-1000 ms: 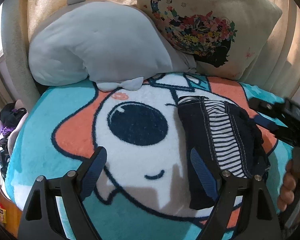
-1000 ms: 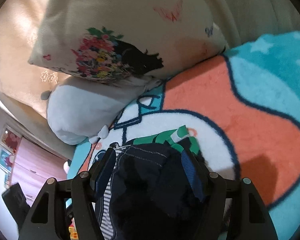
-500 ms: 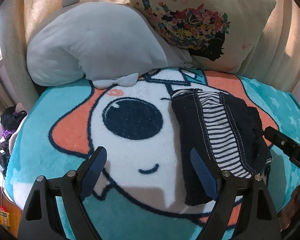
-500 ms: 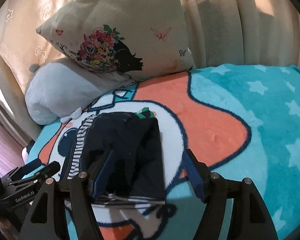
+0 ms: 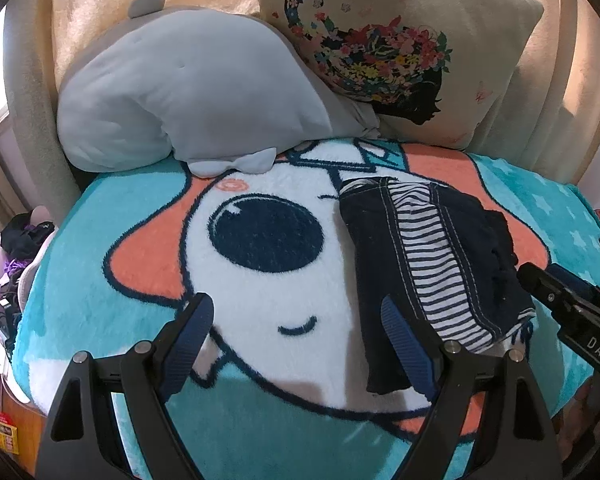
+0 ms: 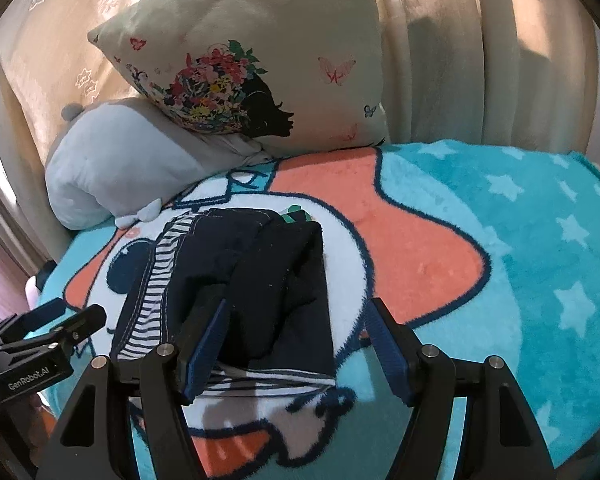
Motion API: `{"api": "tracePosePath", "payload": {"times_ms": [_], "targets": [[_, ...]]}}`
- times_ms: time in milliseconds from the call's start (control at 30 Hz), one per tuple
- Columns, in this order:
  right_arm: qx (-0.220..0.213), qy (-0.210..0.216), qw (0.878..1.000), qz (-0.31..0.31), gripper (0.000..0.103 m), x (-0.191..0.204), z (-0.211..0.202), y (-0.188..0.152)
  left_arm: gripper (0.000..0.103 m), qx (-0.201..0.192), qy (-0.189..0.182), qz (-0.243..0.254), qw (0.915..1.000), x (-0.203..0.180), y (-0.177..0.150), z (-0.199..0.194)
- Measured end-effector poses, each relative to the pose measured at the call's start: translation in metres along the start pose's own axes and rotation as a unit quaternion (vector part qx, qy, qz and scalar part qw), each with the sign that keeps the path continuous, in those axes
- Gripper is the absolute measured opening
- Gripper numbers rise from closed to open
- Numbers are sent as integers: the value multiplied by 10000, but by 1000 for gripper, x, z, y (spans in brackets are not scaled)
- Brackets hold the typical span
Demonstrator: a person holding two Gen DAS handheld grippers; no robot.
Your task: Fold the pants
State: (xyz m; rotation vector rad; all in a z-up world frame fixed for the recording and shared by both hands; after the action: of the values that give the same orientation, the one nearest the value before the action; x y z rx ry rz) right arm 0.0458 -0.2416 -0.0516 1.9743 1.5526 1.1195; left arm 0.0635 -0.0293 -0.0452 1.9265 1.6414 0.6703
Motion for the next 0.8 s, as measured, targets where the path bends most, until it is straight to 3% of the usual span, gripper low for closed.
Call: {"api": "tracePosePath", "payload": {"times_ms": [633,800], "targets": [[-79,-210,9992,-318,77,20,-18,-11,86,-703,30,-155,9974,15,1,-42],[-81,-224,9991,-352,77,25,-20,-14,91,-924,139,-204,9954,20,1,-51]]}}
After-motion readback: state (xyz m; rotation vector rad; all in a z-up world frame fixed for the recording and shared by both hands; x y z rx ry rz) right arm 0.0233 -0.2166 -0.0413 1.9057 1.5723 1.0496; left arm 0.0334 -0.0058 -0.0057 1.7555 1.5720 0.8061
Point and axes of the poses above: each gripper's, at about its wrist camera, not at the fingertips, and z roughly the way its jaws point, x to its left, y to its top, the point moved 5 cm from there along z, roughly the way its jaws point, and after that the axes turned 6 degrees about z, right-handed, at the moved point
